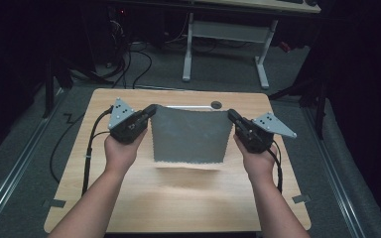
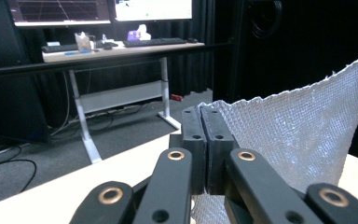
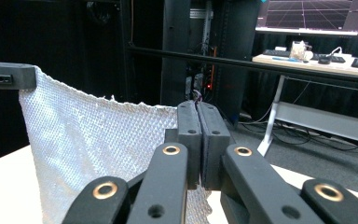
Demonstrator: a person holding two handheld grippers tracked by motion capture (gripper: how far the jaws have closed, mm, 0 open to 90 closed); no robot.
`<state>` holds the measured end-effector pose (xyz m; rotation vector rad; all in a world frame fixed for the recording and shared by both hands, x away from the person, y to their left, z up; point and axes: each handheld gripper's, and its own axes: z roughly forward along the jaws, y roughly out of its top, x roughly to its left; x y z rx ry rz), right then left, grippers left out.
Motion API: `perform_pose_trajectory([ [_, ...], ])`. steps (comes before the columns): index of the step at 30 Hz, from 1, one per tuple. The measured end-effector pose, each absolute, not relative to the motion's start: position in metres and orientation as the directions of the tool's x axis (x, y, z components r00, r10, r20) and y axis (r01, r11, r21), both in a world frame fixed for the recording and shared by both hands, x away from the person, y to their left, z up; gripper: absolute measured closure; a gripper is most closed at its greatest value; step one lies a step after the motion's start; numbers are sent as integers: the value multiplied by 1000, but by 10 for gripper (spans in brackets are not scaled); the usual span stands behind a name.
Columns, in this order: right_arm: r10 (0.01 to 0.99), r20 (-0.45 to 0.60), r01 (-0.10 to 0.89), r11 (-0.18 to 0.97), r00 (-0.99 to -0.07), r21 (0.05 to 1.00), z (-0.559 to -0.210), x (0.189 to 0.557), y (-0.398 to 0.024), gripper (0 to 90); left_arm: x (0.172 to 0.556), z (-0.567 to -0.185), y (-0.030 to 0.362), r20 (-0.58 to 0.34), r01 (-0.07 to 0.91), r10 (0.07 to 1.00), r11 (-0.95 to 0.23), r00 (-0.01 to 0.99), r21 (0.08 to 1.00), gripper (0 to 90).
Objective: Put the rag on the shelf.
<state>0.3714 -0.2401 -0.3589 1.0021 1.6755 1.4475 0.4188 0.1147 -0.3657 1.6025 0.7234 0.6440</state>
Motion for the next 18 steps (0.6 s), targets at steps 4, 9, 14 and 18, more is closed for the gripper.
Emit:
perform_pose_trajectory([
  [4, 892, -6, 126, 71, -451, 990, -361, 389, -238, 895, 434, -366, 113, 23, 104, 770, -116, 638, 988, 896],
  [9, 900, 4, 134, 60, -436, 989, -360, 409, -238, 895, 454, -366, 110, 22, 106, 781, -113, 624, 988, 896],
  [14, 906, -2, 128, 62, -424, 990, -359, 428, -238, 895, 473, -366, 105, 42, 112, 791, -139, 611, 984, 895],
  [18, 913, 6, 148, 60, -408, 987, -359, 444, -239, 895, 486, -367, 100, 53, 128, 795, -163, 605, 978, 895],
])
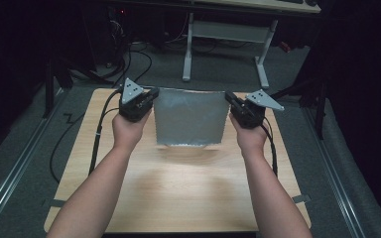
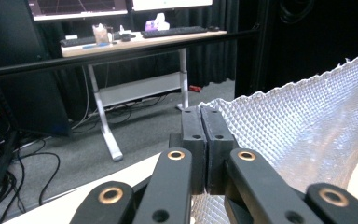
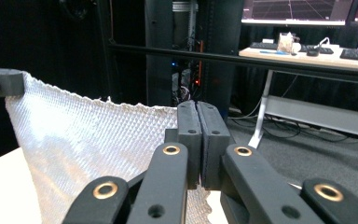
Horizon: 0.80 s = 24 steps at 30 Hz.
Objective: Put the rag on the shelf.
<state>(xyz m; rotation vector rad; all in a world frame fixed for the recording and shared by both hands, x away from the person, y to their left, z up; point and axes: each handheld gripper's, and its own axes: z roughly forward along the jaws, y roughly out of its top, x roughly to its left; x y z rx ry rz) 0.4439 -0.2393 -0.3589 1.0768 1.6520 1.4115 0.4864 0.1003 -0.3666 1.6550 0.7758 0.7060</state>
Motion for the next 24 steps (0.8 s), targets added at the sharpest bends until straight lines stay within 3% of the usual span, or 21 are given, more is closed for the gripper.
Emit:
perform_pose_trajectory([
  [8, 916, 18, 205, 70, -400, 976, -364, 476, -240, 895, 513, -380, 95, 72, 195, 800, -231, 596, 953, 897],
  [14, 916, 33, 303, 98, -399, 948, -392, 493, -238, 895, 521, -409, 98, 3, 296, 788, -235, 616, 926, 898],
  [24, 904, 89, 378, 84, -418, 922, -427, 489, -237, 894, 512, -443, 106, -99, 367, 762, -190, 640, 911, 897],
])
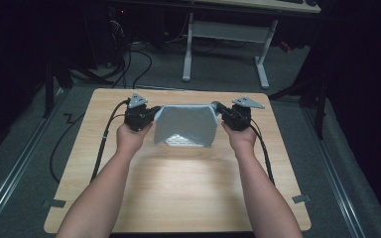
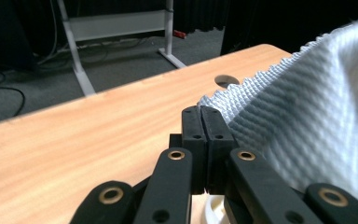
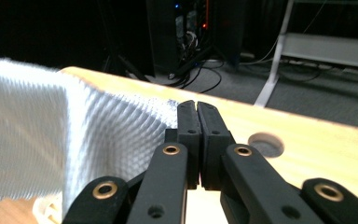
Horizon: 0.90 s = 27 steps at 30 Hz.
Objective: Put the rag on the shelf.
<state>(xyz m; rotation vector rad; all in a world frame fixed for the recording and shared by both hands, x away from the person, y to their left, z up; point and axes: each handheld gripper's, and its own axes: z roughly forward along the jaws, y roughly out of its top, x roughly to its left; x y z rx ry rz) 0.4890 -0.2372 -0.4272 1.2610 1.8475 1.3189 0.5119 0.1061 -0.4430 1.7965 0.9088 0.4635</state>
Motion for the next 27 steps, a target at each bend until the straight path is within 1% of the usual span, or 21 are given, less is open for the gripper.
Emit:
perform_pose_trajectory([
  [11, 902, 114, 414, 77, -416, 907, -453, 482, -236, 893, 505, -473, 106, -158, 424, 742, -183, 652, 887, 896],
  [19, 906, 139, 444, 59, -401, 894, -473, 476, -242, 889, 501, -486, 103, -176, 446, 737, -186, 652, 875, 891],
  [20, 905, 149, 454, 54, -400, 890, -475, 476, -243, 881, 501, -487, 104, -180, 449, 742, -178, 646, 876, 880],
  [22, 905, 153, 466, 56, -398, 883, -478, 476, -243, 837, 501, -488, 106, -198, 459, 744, -162, 638, 874, 802],
  [25, 905, 151, 465, 56, -397, 883, -478, 475, -243, 806, 500, -487, 106, -166, 457, 761, -187, 628, 869, 773],
  [27, 906, 149, 459, 55, -396, 887, -476, 475, -243, 803, 499, -486, 107, -165, 456, 762, -187, 626, 870, 756],
])
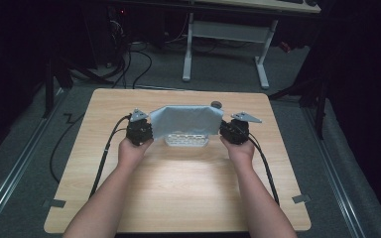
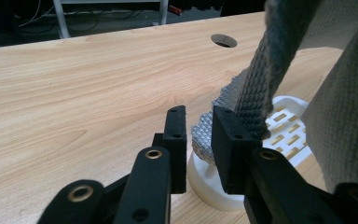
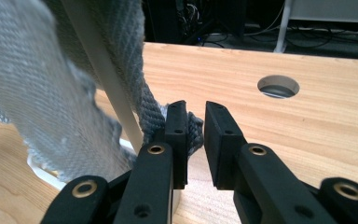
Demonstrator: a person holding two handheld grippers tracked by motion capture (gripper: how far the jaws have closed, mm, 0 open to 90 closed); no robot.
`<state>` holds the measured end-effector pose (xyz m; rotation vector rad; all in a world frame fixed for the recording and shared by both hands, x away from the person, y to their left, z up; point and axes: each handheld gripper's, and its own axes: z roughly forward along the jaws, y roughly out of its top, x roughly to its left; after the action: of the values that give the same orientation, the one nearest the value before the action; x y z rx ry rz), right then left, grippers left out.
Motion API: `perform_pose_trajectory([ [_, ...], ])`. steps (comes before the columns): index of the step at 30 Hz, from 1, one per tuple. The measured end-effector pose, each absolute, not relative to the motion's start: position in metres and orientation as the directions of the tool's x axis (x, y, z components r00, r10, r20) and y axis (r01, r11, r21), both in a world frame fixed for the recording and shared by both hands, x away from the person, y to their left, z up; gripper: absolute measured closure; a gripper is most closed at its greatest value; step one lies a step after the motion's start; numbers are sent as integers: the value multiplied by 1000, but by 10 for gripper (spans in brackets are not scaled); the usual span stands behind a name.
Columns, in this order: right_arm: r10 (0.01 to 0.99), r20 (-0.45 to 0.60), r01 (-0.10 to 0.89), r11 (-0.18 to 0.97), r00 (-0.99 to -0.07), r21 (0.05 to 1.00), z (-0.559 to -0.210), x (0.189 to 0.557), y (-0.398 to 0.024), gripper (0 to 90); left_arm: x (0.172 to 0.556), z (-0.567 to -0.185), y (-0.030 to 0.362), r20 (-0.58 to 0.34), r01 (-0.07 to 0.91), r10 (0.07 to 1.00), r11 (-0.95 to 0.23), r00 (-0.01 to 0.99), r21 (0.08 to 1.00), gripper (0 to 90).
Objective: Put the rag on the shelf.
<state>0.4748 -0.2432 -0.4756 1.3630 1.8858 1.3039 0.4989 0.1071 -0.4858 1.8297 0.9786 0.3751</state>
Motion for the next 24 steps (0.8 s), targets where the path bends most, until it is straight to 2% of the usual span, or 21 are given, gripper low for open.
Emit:
perform_pose_trajectory([
  [12, 918, 121, 421, 54, -378, 905, -460, 473, -255, 743, 499, -473, 127, -157, 437, 799, -143, 581, 888, 620],
  [24, 936, 98, 427, 61, -339, 902, -453, 469, -271, 674, 497, -469, 157, -149, 435, 841, -110, 520, 894, 558],
])
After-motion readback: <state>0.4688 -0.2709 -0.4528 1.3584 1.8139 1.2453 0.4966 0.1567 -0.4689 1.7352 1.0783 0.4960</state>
